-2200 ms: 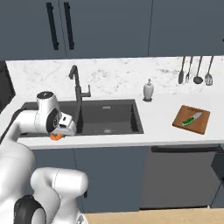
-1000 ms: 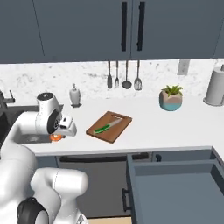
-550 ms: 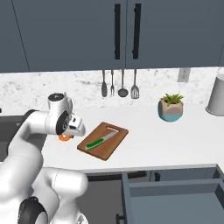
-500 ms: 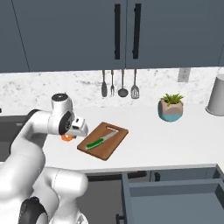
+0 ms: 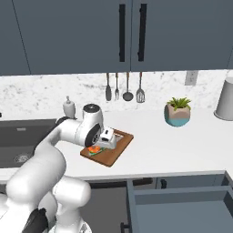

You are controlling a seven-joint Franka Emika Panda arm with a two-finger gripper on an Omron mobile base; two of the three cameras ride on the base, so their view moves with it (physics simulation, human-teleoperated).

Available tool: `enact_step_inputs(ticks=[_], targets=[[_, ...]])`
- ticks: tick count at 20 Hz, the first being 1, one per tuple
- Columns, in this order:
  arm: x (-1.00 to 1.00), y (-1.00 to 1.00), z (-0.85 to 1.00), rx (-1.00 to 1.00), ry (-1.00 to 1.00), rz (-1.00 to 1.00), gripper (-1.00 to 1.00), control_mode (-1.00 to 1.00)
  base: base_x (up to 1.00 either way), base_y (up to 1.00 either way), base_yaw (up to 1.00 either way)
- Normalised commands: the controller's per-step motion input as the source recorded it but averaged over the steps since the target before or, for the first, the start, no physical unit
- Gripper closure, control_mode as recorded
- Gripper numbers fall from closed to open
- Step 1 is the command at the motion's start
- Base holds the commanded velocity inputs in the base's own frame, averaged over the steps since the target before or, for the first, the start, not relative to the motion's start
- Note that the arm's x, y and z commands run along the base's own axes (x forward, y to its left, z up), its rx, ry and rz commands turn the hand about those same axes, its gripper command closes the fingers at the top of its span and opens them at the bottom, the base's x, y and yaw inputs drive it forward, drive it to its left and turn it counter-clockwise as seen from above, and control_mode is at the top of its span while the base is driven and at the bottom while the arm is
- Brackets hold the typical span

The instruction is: Pick up the knife from the drawer and place it on the cutting board. Then place the meat from the plate to the cutting board.

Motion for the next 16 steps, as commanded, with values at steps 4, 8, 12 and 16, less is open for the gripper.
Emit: enact_step_inputs(ticks=[4,8,12,16], targets=[[0.66,-0.49,-0.12,0.00,0.12,-0.07,1.00,-1.00,0.00,0.00,0.00],[0.59,-0.04,-0.07,0.00,0.11,-0.01,1.00,-1.00,0.00,0.00,0.00],[0.39,0.00,-0.26,0.00,0.09,0.00,1.00,-1.00,0.00,0.00,0.00],[0.21,-0.05,-0.46,0.00,0.02,0.00,1.00,-1.00,0.00,0.00,0.00]])
